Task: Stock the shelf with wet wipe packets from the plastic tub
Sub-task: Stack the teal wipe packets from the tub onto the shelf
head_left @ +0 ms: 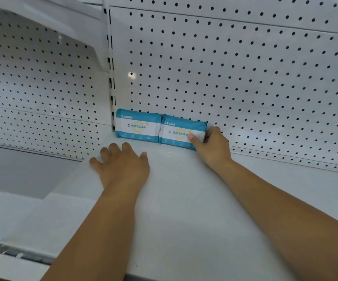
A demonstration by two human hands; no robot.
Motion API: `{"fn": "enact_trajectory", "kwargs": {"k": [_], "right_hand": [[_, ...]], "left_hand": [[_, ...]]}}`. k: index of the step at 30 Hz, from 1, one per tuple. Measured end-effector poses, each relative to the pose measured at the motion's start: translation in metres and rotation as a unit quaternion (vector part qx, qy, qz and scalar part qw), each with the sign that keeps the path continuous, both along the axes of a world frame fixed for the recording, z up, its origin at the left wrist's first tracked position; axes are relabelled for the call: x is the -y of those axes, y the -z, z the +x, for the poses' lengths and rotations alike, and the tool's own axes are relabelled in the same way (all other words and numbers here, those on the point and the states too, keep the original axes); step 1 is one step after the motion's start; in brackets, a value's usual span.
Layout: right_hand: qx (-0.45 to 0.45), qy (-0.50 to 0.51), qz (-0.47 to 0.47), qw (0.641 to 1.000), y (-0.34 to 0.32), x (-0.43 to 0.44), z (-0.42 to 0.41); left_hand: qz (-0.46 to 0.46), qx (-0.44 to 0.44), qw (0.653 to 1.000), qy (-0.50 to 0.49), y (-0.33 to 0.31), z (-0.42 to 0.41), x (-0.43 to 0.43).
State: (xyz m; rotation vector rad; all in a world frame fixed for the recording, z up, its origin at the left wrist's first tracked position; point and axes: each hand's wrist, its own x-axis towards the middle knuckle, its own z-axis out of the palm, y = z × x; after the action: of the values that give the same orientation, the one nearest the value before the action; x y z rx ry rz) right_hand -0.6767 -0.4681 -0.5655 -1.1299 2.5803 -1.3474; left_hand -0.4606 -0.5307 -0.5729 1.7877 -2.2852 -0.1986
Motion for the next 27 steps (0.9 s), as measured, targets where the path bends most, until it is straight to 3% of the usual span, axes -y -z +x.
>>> {"fn": "enact_trajectory", "kwargs": {"k": [10, 14, 19, 27], "right_hand": [[0.009, -0.072, 0.017, 0.997, -0.004, -0.036, 0.001], [-0.092, -0.142, 0.120, 0.978, -0.016, -0.080, 0.000], [-0.127, -0.159, 0.161, 0.966, -0.036, -0.146, -0.009], [-0.151, -0.131, 0.168, 0.965, -0.052, -0.280, -0.020]], "left_hand": [[-0.009, -0.032, 0.999, -0.003, -0.001, 0.005, -0.001], [-0.042, -0.125, 0.990, 0.053, -0.008, 0.001, -0.011], [-0.030, -0.245, 0.954, 0.172, -0.018, 0.001, -0.051], [-0.090, -0.153, 0.923, 0.342, -0.042, -0.027, -0.171]]}}
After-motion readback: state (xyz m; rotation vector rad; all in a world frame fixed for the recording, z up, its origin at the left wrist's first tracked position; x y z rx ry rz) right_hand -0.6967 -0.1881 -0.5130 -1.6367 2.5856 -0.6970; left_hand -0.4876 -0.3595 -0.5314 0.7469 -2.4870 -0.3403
